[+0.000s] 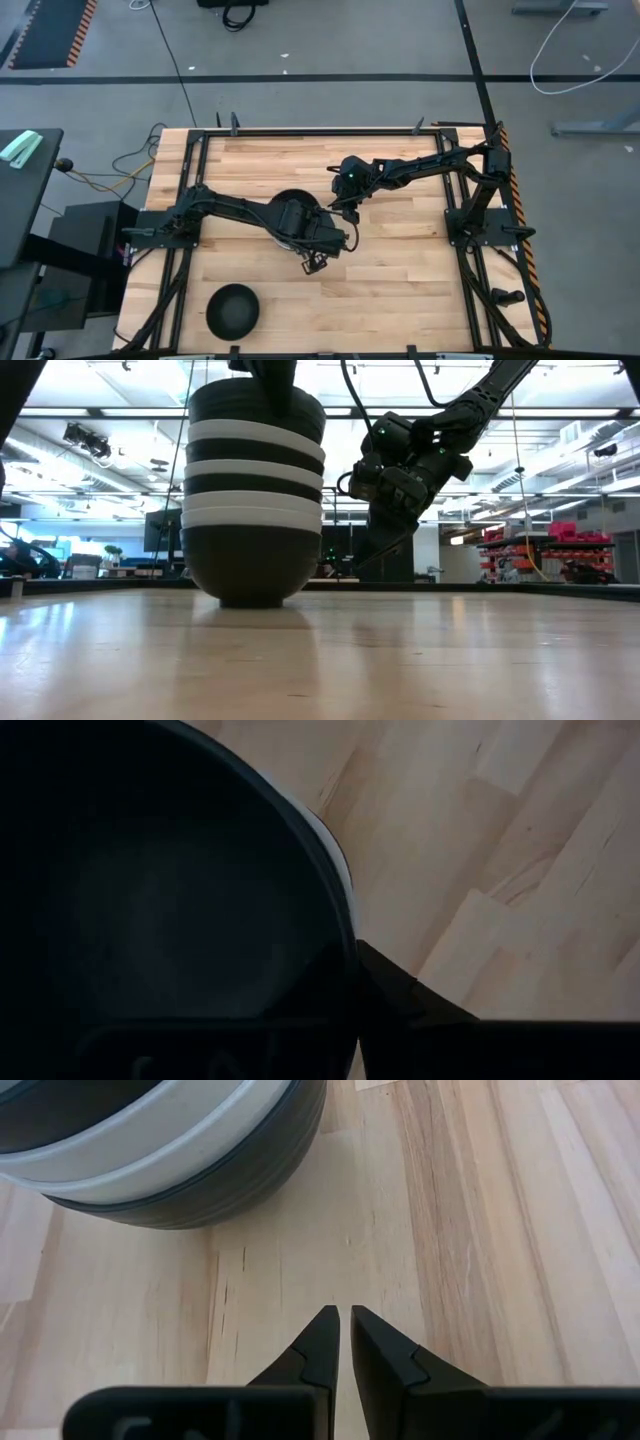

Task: Nest bowls inside each other
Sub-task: Stack the black bowl on top of the white bowls

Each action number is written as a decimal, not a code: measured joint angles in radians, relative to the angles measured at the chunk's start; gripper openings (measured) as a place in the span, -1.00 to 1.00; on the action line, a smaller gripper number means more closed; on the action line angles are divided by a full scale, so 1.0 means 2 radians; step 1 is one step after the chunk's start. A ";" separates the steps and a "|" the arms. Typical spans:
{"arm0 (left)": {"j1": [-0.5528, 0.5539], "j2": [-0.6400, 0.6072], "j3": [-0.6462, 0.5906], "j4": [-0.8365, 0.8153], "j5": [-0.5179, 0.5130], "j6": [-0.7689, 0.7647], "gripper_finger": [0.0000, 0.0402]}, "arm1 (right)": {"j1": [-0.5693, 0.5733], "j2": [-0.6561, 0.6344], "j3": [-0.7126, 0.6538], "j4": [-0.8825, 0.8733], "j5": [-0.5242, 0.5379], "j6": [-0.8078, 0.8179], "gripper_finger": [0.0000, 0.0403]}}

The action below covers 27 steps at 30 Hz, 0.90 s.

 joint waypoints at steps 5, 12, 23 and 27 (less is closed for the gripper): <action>-0.004 0.000 0.000 0.000 -0.012 -0.002 -0.76 | 0.000 0.000 0.000 0.000 0.000 -0.001 -0.81; -0.003 -0.003 0.000 0.000 -0.012 -0.015 -0.52 | 0.000 0.000 0.000 -0.001 0.000 -0.001 -0.81; -0.003 -0.005 0.002 -0.001 -0.023 -0.003 -0.66 | 0.000 0.000 0.000 -0.001 0.000 -0.001 -0.81; -0.003 -0.005 0.022 0.000 -0.018 -0.003 -0.69 | 0.000 0.000 0.000 -0.003 0.000 -0.002 -0.81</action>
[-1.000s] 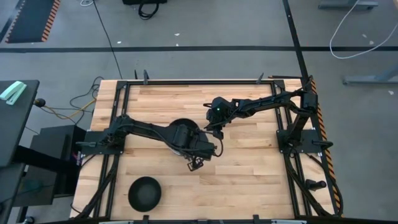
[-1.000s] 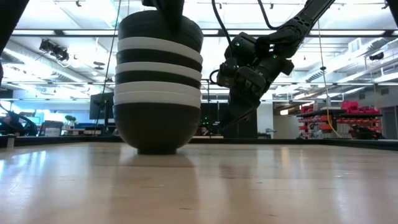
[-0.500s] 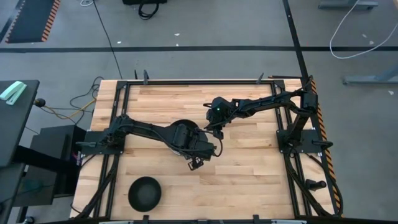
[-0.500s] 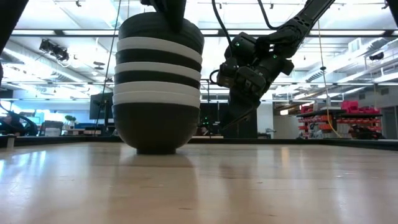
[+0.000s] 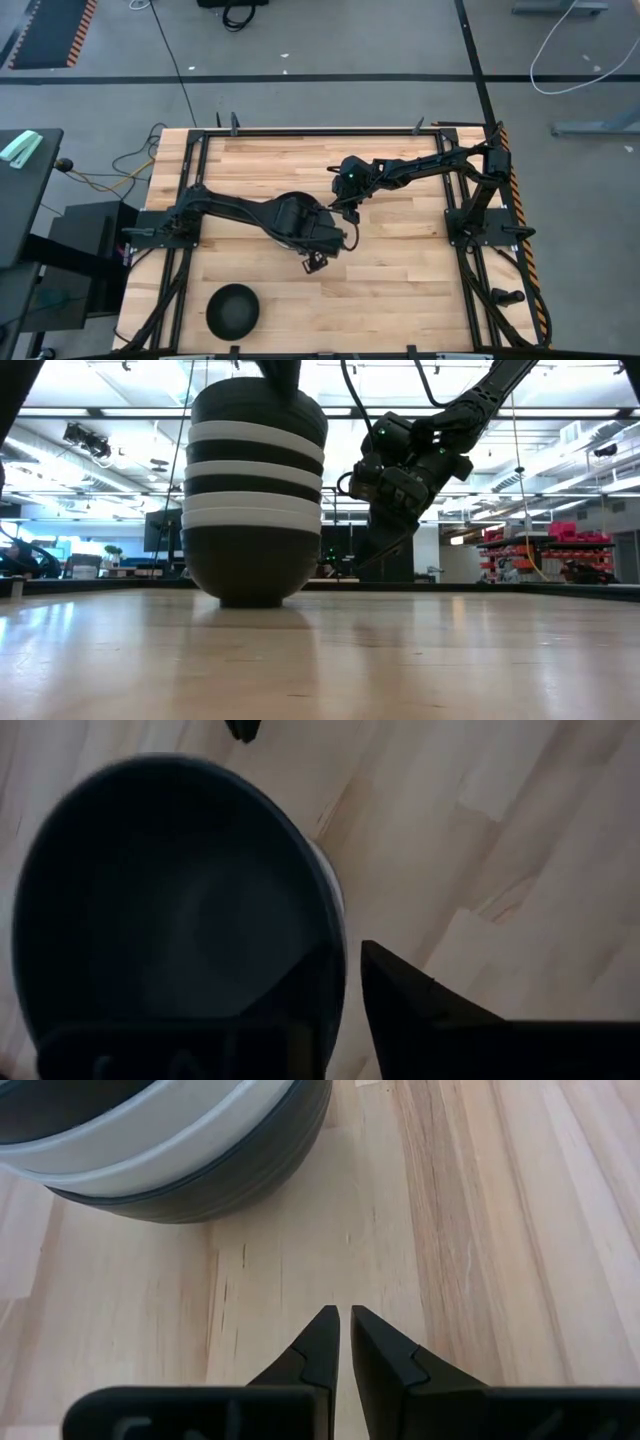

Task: Nest bowls inside each other
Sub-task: Stack the black bowl on top of the white bowls, then stack the black bowl on top of the black bowls

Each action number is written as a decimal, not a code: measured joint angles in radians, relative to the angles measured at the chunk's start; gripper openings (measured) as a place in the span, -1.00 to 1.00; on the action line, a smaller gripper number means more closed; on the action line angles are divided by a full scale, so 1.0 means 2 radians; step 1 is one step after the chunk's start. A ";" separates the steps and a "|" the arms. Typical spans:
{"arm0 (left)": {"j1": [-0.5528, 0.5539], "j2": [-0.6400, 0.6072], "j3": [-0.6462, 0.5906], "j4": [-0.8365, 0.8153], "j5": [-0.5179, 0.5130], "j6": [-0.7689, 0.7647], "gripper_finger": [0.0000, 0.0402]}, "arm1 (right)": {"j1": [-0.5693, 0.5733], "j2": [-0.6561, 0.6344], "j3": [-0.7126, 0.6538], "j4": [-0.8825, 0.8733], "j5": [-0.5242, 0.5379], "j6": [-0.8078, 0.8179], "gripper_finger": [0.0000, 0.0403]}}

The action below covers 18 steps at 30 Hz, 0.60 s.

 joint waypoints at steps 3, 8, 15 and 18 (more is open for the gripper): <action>0.000 -0.001 0.023 -0.001 0.000 0.000 -0.69 | 0.000 0.000 0.000 -0.002 0.000 0.000 -0.81; 0.000 -0.002 0.039 0.001 0.001 -0.010 -0.71 | 0.000 0.000 0.000 -0.004 0.000 -0.001 -0.81; -0.007 -0.019 0.036 0.000 0.006 -0.025 -0.81 | 0.000 0.000 -0.007 -0.004 0.000 -0.001 -0.81; -0.018 -0.025 0.036 0.000 0.006 -0.043 -0.86 | 0.000 0.000 -0.016 -0.004 0.000 -0.002 -0.81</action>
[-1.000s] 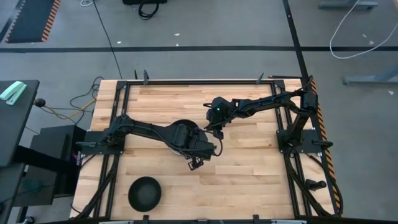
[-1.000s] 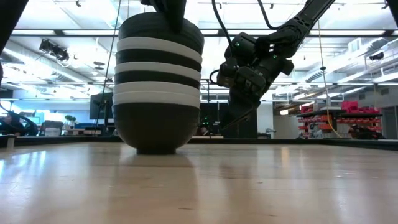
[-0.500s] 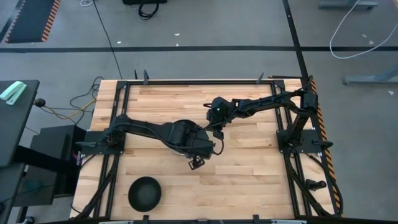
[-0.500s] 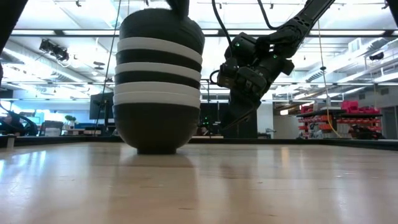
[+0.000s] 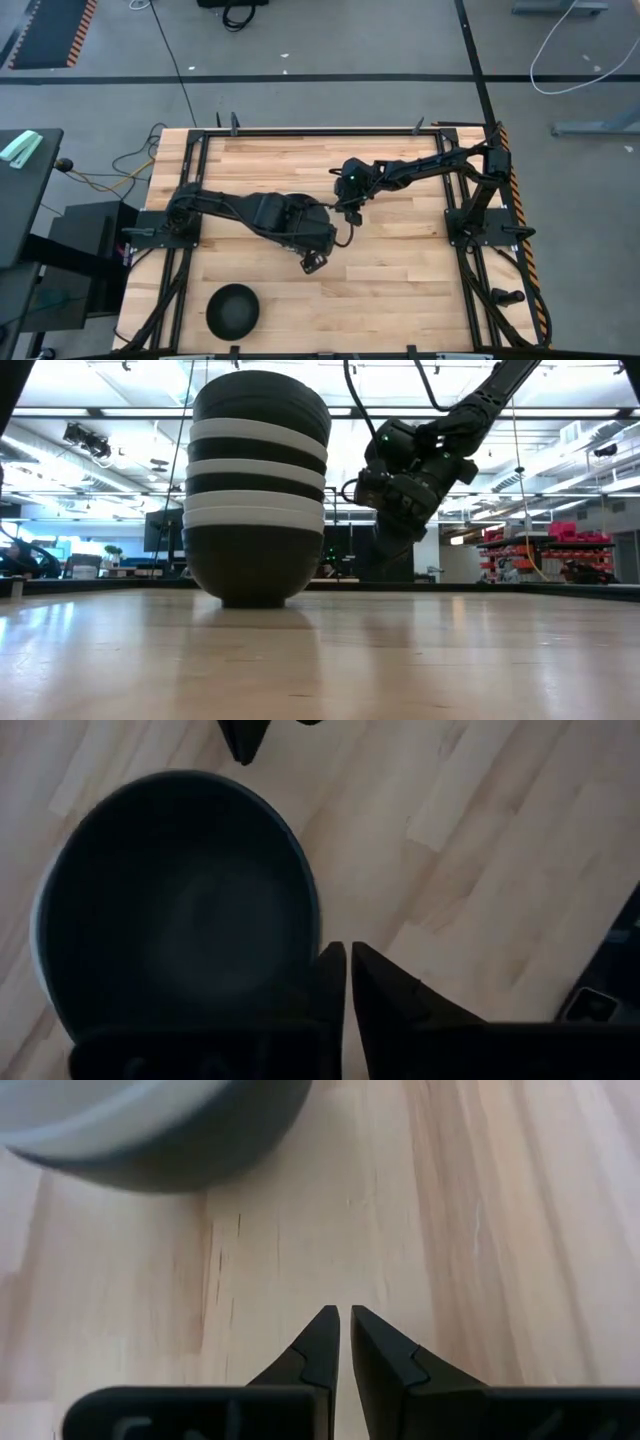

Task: Nest bowls inside each other
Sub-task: Stack the black bowl on top of the black bowls

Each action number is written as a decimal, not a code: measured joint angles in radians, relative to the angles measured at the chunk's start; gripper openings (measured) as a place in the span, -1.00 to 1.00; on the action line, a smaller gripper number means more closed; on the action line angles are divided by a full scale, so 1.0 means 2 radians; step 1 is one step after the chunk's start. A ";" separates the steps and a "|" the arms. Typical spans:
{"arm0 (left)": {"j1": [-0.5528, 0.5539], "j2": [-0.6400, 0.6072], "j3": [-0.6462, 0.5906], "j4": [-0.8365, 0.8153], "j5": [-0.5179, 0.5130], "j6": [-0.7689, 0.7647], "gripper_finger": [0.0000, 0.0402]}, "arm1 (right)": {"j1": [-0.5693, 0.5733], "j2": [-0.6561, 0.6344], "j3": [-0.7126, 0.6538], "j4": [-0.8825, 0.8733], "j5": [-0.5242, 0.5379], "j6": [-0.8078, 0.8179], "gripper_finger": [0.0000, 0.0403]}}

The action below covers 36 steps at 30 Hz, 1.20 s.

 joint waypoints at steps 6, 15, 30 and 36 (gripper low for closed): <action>-0.044 -0.001 0.000 0.000 0.019 -0.034 -0.92 | 0.000 0.000 -0.019 0.000 0.000 -0.021 -0.81; -0.133 0.001 0.000 0.000 0.021 -0.133 -0.95 | 0.000 0.000 -0.024 0.002 0.000 -0.021 -0.97; -0.198 0.064 -0.077 0.000 0.095 -0.297 -0.97 | 0.031 0.000 -0.024 0.005 -0.002 -0.011 -0.93; -0.202 0.058 -0.169 -0.002 0.158 -0.327 -0.88 | 0.044 0.000 -0.024 0.004 -0.002 -0.017 -0.92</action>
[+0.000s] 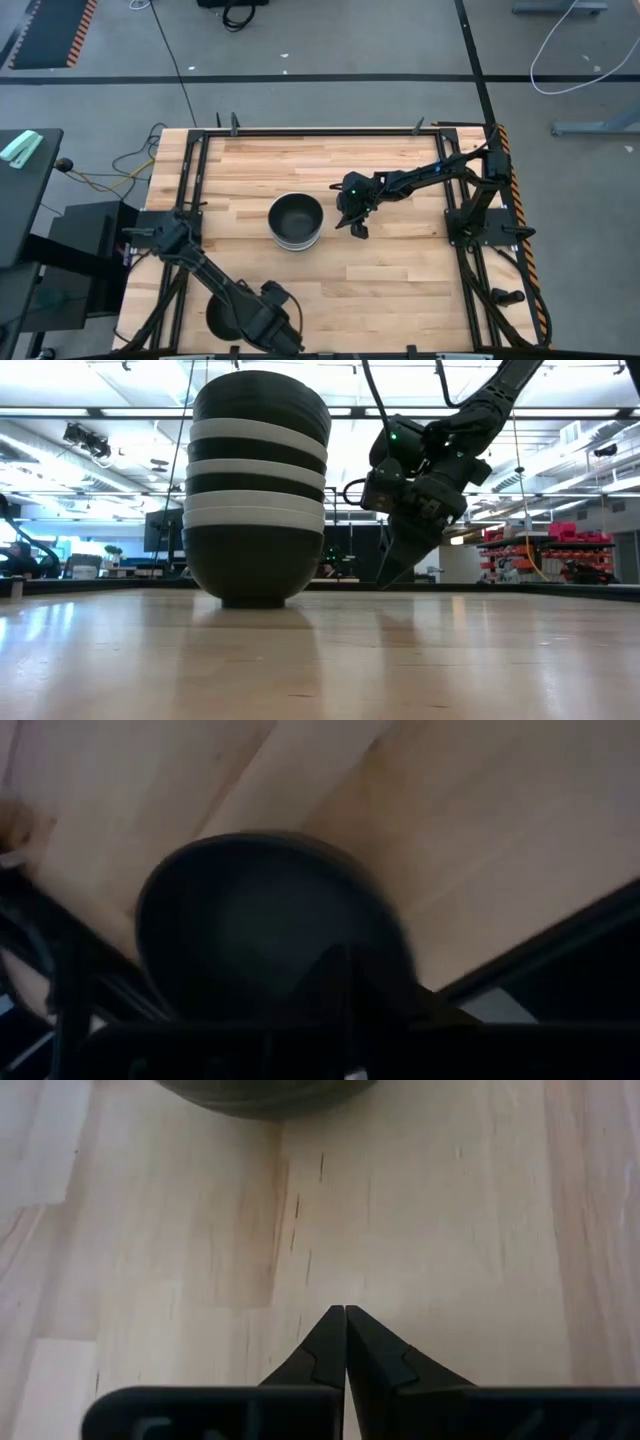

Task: Nest bowls inside each other
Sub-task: Stack the black bowl on top of the black bowls

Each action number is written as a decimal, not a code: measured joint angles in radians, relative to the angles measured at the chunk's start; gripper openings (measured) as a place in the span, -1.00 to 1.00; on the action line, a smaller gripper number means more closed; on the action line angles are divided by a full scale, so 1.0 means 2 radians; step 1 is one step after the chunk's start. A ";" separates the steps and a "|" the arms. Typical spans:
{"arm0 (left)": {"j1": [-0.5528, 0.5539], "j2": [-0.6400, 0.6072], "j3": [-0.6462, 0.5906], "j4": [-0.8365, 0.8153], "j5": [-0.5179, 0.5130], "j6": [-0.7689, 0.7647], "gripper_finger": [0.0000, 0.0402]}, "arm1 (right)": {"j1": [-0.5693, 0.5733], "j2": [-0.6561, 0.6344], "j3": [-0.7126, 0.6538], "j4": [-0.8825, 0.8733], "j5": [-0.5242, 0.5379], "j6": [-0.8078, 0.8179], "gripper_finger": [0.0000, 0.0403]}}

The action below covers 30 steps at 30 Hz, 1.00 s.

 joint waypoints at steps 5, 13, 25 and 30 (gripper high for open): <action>-0.006 -0.001 -0.015 0.002 -0.008 -0.008 -0.73 | -0.001 0.000 0.000 -0.002 -0.005 0.000 -0.91; -0.033 -0.002 -0.009 0.022 -0.075 -0.049 -0.64 | 0.002 0.000 0.000 -0.003 -0.007 0.000 -0.86; -0.044 -0.002 -0.010 0.095 -0.076 -0.087 -0.68 | 0.004 0.000 0.000 -0.005 -0.009 0.007 -0.80; -0.047 -0.002 -0.012 0.089 -0.076 -0.116 -0.66 | 0.016 0.000 0.000 -0.005 -0.009 0.009 -0.81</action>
